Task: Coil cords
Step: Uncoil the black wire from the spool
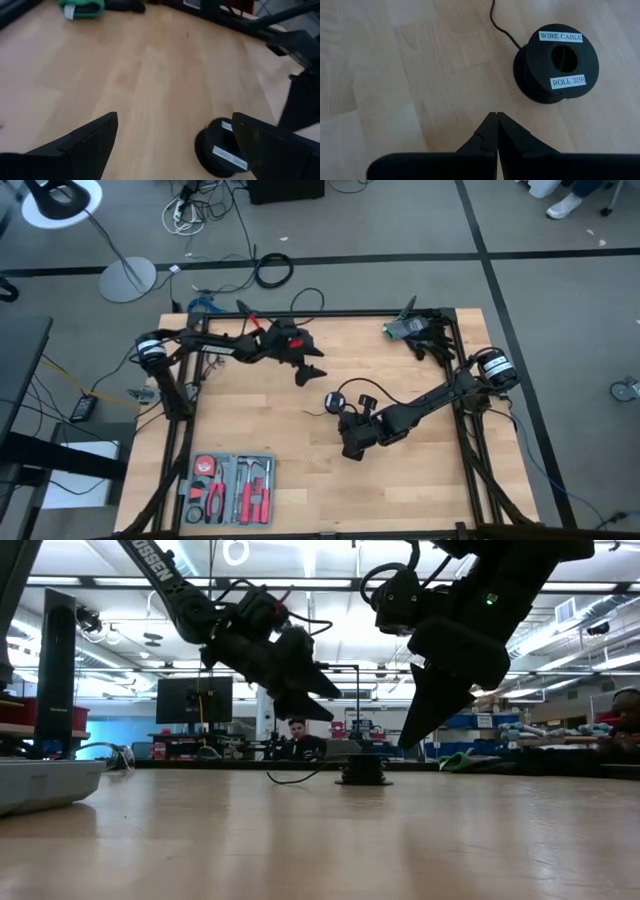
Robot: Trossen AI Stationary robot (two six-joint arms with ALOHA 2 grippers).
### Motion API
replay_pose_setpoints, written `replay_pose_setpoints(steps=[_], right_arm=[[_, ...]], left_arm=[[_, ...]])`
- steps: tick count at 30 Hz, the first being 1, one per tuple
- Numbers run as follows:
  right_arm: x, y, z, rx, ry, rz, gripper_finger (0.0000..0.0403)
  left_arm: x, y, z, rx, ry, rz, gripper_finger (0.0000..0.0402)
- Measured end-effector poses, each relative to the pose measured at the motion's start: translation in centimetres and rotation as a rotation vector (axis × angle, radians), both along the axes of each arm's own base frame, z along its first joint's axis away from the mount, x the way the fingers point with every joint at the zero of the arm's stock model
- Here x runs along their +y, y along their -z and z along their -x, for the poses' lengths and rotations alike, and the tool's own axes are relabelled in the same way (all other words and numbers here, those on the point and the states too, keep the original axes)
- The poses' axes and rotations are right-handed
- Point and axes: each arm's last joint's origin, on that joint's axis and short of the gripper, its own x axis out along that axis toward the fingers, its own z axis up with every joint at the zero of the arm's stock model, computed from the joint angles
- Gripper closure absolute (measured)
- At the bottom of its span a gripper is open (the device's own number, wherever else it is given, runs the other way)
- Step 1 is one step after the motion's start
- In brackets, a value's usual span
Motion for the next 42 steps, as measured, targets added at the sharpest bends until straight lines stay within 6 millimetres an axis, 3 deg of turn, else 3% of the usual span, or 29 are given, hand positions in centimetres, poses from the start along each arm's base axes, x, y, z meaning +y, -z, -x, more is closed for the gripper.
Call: replay_pose_setpoints(steps=[13,20,27,34,42], right_arm=[[0.6,3.7,2.6,-0.037,0.04,-0.06,0.0402],[0.8,3.6,2.0,-0.115,0.007,-0.079,0.0402],[0.5,3.4,1.6,-0.136,-0.011,-0.069,0.0402],[0.5,3.4,1.6,-0.138,-0.012,-0.069,0.0402],[0.5,3.4,1.6,-0.14,-0.012,-0.069,0.0402]], left_arm=[[-4.7,0.3,-1.5,0.051,0.047,-0.107,0.0007],[-4.7,0.8,-1.4,0.083,0.005,-0.14,0.0007],[-6.4,2.7,-1.9,0.116,0.066,-0.141,0.0007],[-7.4,3.8,-3.2,0.041,0.091,-0.16,0.0007],[-7.0,4.6,-3.1,0.095,-0.016,-0.216,0.0006]])
